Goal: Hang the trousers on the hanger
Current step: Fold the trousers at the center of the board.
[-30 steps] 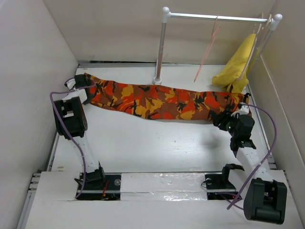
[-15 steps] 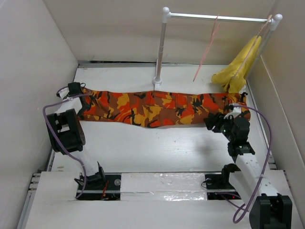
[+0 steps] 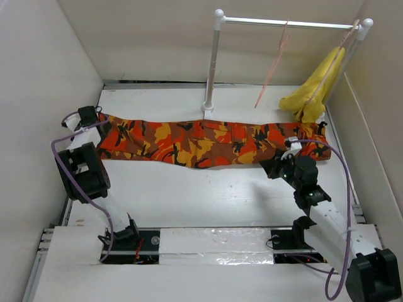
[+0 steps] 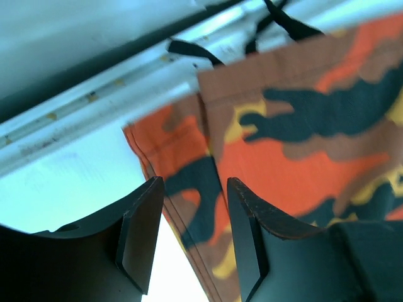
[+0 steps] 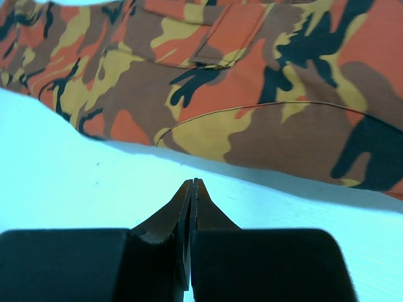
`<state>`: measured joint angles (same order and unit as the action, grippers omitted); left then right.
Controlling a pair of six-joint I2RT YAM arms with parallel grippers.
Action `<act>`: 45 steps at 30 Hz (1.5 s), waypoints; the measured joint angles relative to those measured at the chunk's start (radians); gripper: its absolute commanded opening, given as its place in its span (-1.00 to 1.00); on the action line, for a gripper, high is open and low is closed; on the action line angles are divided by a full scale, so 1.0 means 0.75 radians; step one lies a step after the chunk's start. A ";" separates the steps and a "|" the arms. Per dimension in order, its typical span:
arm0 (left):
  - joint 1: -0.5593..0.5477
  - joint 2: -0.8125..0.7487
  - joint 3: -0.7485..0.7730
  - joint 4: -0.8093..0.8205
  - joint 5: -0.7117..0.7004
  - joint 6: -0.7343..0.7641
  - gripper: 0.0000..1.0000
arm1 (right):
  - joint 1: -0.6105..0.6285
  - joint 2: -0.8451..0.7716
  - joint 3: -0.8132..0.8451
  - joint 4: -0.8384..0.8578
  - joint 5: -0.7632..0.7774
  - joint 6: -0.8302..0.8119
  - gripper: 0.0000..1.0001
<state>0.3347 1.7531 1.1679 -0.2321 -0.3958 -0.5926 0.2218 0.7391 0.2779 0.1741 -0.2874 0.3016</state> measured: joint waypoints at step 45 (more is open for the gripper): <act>0.108 0.220 0.082 0.205 0.148 0.046 -0.50 | 0.262 0.284 0.040 0.086 0.194 -0.083 -0.52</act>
<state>0.4160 1.9179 1.2293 -0.0780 -0.2852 -0.5579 0.4183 0.9524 0.3077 0.2390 -0.1417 0.2390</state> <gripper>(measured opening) 0.279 0.242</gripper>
